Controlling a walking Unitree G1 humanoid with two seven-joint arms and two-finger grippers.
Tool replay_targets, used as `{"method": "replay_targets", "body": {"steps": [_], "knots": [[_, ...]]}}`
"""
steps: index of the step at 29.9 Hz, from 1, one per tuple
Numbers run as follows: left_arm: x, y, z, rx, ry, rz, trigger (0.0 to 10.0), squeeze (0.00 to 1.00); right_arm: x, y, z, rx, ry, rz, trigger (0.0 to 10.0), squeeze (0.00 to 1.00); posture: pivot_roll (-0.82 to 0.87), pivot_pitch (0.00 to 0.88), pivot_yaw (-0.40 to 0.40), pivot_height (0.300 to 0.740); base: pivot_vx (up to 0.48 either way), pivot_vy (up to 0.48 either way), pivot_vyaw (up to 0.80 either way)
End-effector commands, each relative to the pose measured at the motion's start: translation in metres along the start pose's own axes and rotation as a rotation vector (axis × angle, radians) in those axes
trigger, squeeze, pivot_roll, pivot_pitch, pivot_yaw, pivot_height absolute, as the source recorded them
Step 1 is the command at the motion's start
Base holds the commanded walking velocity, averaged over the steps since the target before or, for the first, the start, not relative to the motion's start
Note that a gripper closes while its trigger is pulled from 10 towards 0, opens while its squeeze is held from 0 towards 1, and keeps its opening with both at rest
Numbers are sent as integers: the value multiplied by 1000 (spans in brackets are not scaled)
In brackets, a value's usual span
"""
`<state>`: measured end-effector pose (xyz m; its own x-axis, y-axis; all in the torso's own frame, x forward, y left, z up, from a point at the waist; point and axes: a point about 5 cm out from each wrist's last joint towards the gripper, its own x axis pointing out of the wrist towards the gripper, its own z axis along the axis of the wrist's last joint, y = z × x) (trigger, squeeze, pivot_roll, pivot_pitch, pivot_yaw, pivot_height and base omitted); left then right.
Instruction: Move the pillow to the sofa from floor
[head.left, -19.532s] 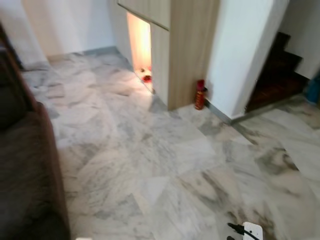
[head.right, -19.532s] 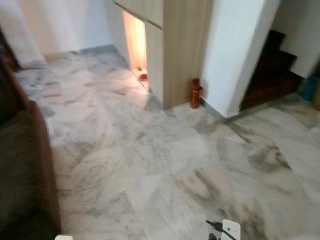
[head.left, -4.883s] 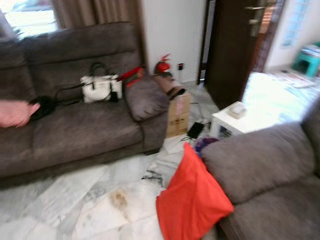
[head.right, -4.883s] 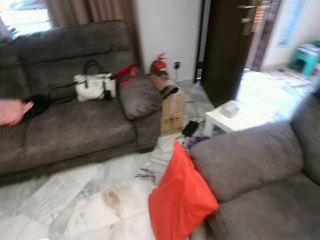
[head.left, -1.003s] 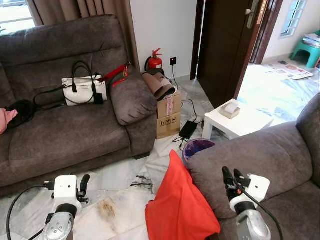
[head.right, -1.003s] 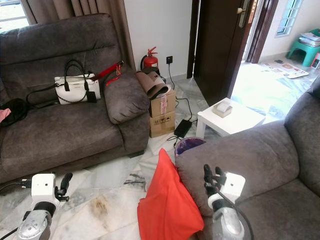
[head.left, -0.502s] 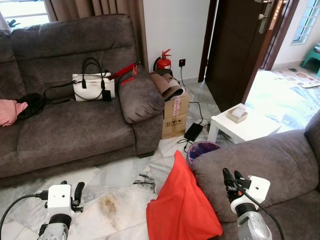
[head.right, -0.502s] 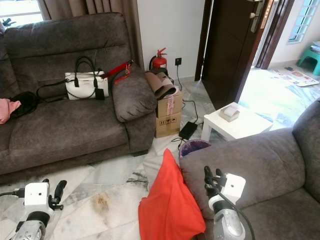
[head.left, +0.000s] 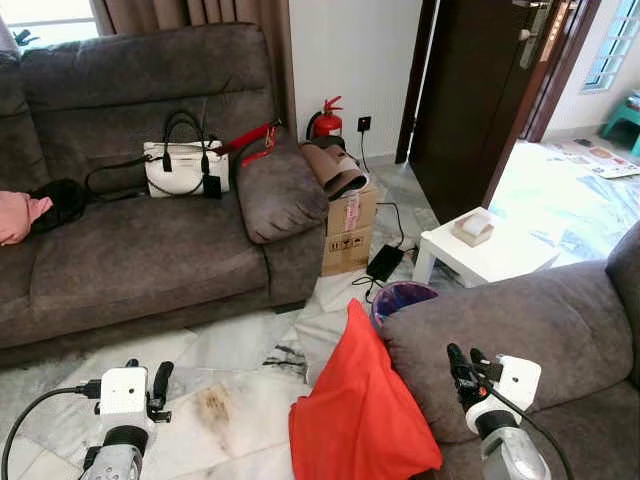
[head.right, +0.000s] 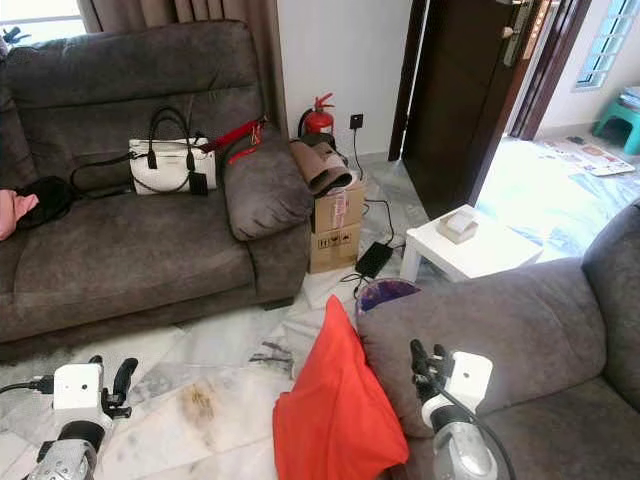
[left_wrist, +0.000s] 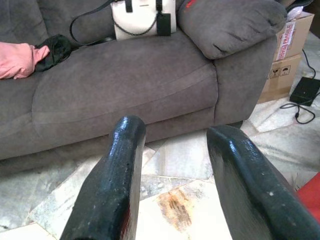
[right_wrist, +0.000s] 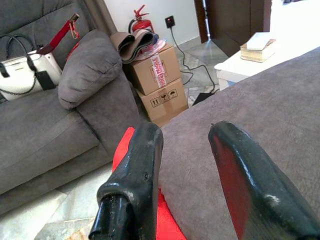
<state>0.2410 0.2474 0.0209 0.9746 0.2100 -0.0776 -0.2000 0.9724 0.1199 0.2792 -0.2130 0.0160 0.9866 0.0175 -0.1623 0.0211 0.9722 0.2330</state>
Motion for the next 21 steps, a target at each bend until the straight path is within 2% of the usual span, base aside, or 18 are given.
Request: {"method": "replay_targets", "body": {"steps": [1, 21], "knots": [[-2, -1, -1, 3, 7, 3, 10000, 0, -3, -1, -4, 13, 7, -9, 10000, 0, 155, 17, 9, 697, 0, 0, 0], [0, -1, 1, 1, 8, 4, 10000, 0, -1, 4, -9, -5, 58, -1, 10000, 0, 153, 24, 11, 697, 0, 0, 0]]}}
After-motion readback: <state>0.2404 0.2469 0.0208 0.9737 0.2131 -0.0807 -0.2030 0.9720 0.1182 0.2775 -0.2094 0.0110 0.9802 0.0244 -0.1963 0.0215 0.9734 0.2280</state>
